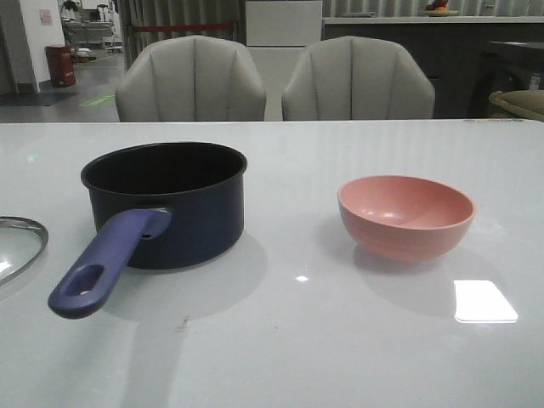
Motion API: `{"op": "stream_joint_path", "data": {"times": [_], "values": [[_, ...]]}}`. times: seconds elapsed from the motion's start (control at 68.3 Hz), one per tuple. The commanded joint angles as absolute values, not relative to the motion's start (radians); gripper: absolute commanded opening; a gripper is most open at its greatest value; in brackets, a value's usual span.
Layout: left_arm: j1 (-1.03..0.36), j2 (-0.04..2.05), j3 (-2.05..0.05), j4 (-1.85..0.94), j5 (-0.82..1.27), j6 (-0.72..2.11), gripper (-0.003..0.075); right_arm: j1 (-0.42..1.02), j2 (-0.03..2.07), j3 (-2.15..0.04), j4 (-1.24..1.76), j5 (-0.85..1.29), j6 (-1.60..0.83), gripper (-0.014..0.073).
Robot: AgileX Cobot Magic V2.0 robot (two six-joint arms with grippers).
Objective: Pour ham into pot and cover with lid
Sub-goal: 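Release the bowl and grasp the lid knob with the left gripper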
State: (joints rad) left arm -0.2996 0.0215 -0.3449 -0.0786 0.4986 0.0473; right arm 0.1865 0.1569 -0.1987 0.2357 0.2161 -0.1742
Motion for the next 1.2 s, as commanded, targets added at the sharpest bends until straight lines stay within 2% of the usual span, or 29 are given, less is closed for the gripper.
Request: {"op": "stream_joint_path", "data": {"times": [0.0,0.073,0.161,0.439,0.513,0.674,0.966,1.186], "values": [[-0.307,0.033,-0.373,-0.084,0.426,0.043,0.0572,0.187,0.163,-0.203,0.24,0.125,-0.187,0.0274],[-0.307,0.033,-0.373,-0.084,0.426,0.043,0.0572,0.187,0.163,-0.196,0.24,0.125,-0.187,0.0114],[-0.307,0.033,-0.373,-0.084,0.43,0.043,0.0572,0.187,0.163,-0.195,0.24,0.125,-0.187,0.016],[-0.301,0.107,-0.411,-0.138,0.453,0.043,0.0578,0.187,0.163,-0.194,0.24,0.125,-0.187,0.0158],[-0.301,0.176,-0.442,-0.121,0.455,0.043,0.059,0.187,0.163,-0.194,0.24,0.125,-0.187,0.0158],[-0.301,0.371,-0.517,-0.057,0.455,-0.055,0.0683,0.187,0.163,-0.194,0.24,0.125,-0.187,0.0158],[-0.299,0.766,-0.681,0.243,0.486,-0.419,0.0678,0.187,0.163,-0.194,0.24,0.125,-0.187,0.0158],[-0.288,1.033,-0.83,0.241,0.587,-0.426,0.0673,0.187,0.163,-0.194,0.24,0.125,-0.187,0.0158]]}}
